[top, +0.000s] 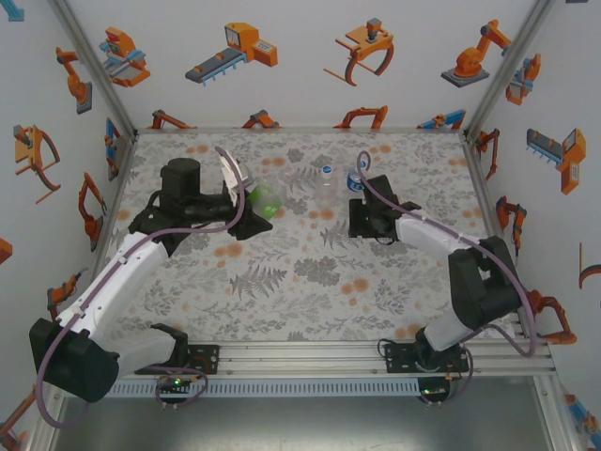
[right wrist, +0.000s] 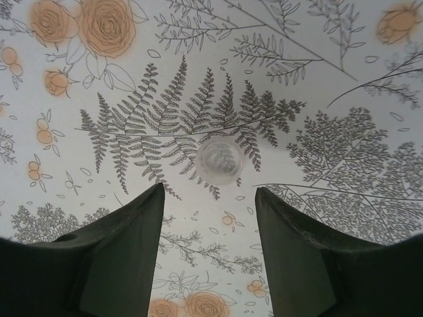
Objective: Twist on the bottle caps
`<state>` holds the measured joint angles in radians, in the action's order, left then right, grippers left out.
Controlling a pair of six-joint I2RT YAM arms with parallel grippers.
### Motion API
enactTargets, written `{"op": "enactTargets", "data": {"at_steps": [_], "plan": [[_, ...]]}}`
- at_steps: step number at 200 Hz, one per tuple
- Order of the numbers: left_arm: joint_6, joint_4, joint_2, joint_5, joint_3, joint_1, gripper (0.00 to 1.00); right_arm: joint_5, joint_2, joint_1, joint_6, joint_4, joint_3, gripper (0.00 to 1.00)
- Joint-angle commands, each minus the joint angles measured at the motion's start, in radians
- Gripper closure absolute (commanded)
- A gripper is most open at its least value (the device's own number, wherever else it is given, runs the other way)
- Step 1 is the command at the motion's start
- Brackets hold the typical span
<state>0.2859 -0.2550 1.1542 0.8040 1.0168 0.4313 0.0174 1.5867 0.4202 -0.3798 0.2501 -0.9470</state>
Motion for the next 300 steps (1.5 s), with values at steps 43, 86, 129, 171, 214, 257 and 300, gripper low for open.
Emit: {"op": "enactTargets", "data": {"at_steps": [43, 86, 129, 171, 214, 257, 300], "plan": [[0.015, -0.004, -0.002, 0.016, 0.001, -0.004, 0.97, 0.025, 0.128, -0.001, -0.028, 0.03, -0.088, 0.49], [0.014, 0.0, 0.002, 0.018, 0.0, -0.004, 0.97, 0.04, 0.163, -0.001, -0.027, 0.037, -0.096, 0.55], [0.007, -0.001, 0.01, 0.029, 0.006, -0.004, 0.97, 0.041, 0.175, -0.001, -0.032, 0.039, -0.09, 0.59], [0.003, 0.001, 0.015, 0.031, 0.005, -0.004, 0.97, 0.052, 0.142, 0.03, -0.039, 0.08, -0.103, 0.62], [0.0, 0.003, 0.028, 0.033, 0.012, -0.005, 0.97, 0.06, 0.11, 0.143, -0.083, 0.116, -0.12, 0.63], [-0.001, 0.006, 0.028, 0.043, 0.01, -0.007, 0.97, 0.086, 0.156, 0.288, -0.119, 0.175, -0.183, 0.63], [-0.011, 0.012, 0.037, 0.057, 0.012, -0.009, 0.97, 0.068, 0.19, 0.332, -0.142, 0.195, -0.226, 0.63]]}}
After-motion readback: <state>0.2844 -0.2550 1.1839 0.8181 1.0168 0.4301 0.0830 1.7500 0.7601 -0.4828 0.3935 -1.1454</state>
